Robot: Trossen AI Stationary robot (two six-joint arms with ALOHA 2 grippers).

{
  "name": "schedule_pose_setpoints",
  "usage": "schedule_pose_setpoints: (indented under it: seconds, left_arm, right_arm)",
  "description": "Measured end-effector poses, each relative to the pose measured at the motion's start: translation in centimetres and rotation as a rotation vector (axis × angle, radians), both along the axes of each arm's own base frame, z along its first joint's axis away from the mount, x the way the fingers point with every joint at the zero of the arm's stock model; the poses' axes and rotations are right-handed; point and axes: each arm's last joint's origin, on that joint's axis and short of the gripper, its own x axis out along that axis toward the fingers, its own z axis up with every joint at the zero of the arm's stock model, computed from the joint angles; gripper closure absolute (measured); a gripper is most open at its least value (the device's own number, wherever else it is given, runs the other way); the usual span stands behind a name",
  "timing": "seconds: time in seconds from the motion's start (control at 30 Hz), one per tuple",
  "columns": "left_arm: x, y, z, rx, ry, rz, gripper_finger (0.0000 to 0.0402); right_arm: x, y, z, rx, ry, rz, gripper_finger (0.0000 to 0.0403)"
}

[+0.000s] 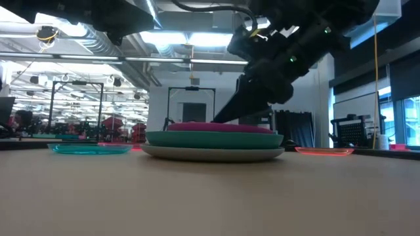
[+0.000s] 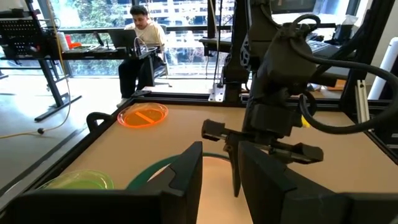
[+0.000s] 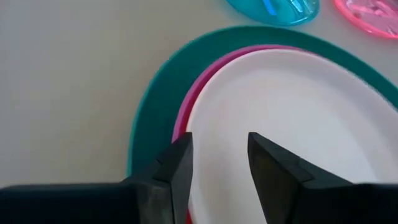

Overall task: Stack plastic plates
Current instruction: Stack the light orange plate on top of the pink plate, then stack the transparent orange plate on top of the light orange plate

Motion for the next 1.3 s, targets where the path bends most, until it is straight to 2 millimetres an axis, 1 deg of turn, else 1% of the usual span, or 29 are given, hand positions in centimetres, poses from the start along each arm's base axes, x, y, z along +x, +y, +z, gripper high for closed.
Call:
schedule_pose_setpoints:
  seconds: [0.13,0.3,0.37,0.63,0.8,0.87,1.0,1.07,1.2,1.3]
  left_arm:
    - [0.0,0.0,0.0,0.0,0.0,0.0,0.0305]
    - [0.0,0.0,0.0,0.0,0.0,-0.001,0.0305]
    - [0.0,0.0,0.0,0.0,0.0,-0.002,0.0305]
    - [0.0,0.0,0.0,-0.001,0.0,-0.002,0.0305]
    - [0.0,0.0,0.0,-0.001,0.0,-0.002,0.0305]
    - [0.0,0.0,0.0,-0.001,0.0,-0.002,0.0305]
    - [0.0,0.0,0.0,-0.001,0.001,-0.002,0.0305]
    - [0.0,0.0,0.0,-0.001,0.004,-0.002,0.0305]
    - [0.0,0.0,-0.1,-0.001,0.007,-0.002,0.0305]
    - [0.0,0.0,-0.1,-0.002,0.007,-0.001,0.0305]
  right_arm:
    - [0.0,0.1,0.1,-0.002,0.0,0.008,0.0256]
    - [0.7,0.2,1.4,0.005,-0.042,0.015,0.0256]
    - [0.8,0.2,1.6,0.004,-0.047,0.017,0.0256]
    - [0.5,0.1,0.5,-0.009,0.038,0.011,0.0256]
    - [0.3,0.1,0.7,-0.029,0.038,-0.006,0.0256]
    - [0.1,0.0,1.7,-0.034,0.017,-0.004,0.0256]
    - [-1.2,-0.3,4.8,-0.045,-0.03,-0.021,0.0256]
    - [-2.3,-0.7,6.0,-0.069,0.0,-0.05,0.0256]
    - [-4.6,-2.0,8.1,-0.133,0.044,-0.169,0.0256]
    - [-6.3,-3.4,8.9,-0.154,0.111,-0.247,0.0256]
